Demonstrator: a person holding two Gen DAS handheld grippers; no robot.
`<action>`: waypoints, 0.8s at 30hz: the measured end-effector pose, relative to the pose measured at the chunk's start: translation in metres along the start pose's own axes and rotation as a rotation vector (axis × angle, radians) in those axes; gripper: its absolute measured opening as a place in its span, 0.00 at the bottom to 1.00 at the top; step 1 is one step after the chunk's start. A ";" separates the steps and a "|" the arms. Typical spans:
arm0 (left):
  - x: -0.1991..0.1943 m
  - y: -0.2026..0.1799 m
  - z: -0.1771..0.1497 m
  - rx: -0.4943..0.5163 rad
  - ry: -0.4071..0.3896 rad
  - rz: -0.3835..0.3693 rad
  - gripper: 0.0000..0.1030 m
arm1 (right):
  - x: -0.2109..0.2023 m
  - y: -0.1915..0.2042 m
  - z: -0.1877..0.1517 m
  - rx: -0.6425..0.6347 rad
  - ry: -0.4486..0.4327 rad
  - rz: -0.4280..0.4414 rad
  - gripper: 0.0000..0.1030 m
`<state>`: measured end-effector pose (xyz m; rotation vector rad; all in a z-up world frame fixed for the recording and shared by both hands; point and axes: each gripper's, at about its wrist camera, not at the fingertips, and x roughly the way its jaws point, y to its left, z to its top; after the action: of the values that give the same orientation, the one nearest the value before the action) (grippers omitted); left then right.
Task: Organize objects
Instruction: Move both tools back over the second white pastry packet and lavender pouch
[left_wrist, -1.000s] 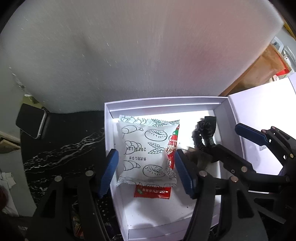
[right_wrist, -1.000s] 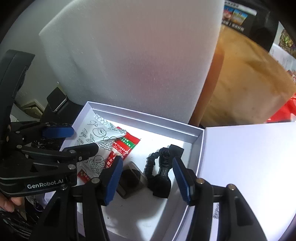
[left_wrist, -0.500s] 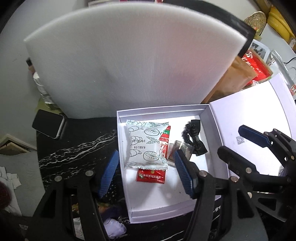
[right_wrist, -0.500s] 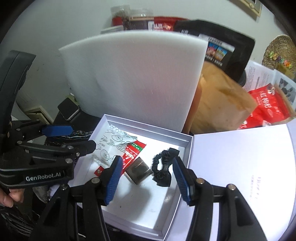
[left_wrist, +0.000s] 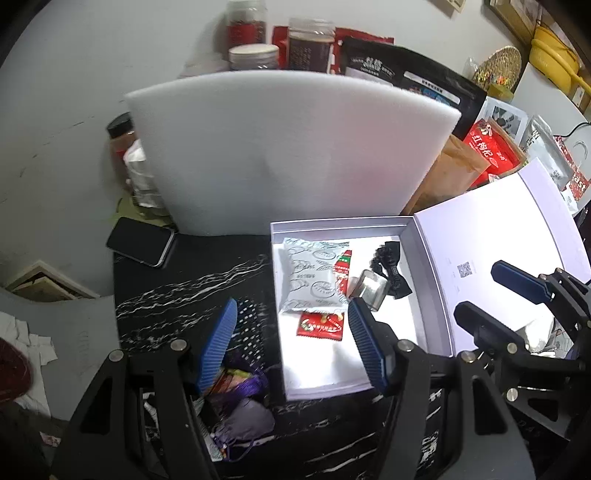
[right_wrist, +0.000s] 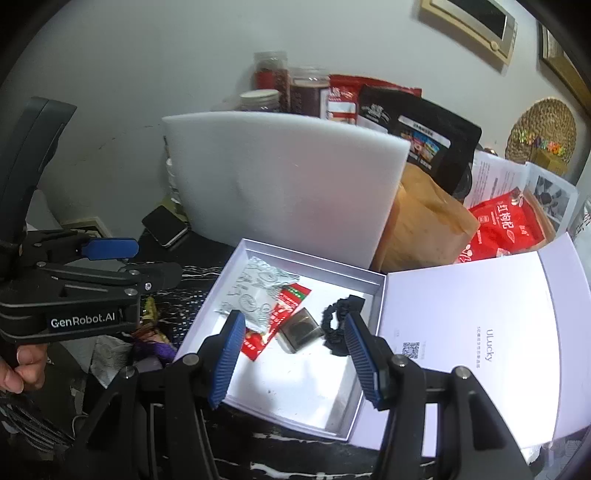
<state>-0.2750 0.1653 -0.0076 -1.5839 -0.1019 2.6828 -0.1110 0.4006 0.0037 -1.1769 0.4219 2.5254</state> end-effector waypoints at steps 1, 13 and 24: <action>-0.005 0.002 -0.003 -0.004 -0.004 0.004 0.59 | -0.004 0.005 -0.001 -0.005 -0.006 0.002 0.55; -0.059 0.037 -0.045 -0.056 -0.039 0.054 0.62 | -0.033 0.053 -0.013 -0.045 -0.033 0.041 0.55; -0.085 0.076 -0.092 -0.114 -0.033 0.086 0.64 | -0.036 0.101 -0.029 -0.080 -0.018 0.085 0.55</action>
<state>-0.1523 0.0891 0.0174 -1.6094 -0.1963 2.8167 -0.1102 0.2915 0.0271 -1.1875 0.3774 2.6464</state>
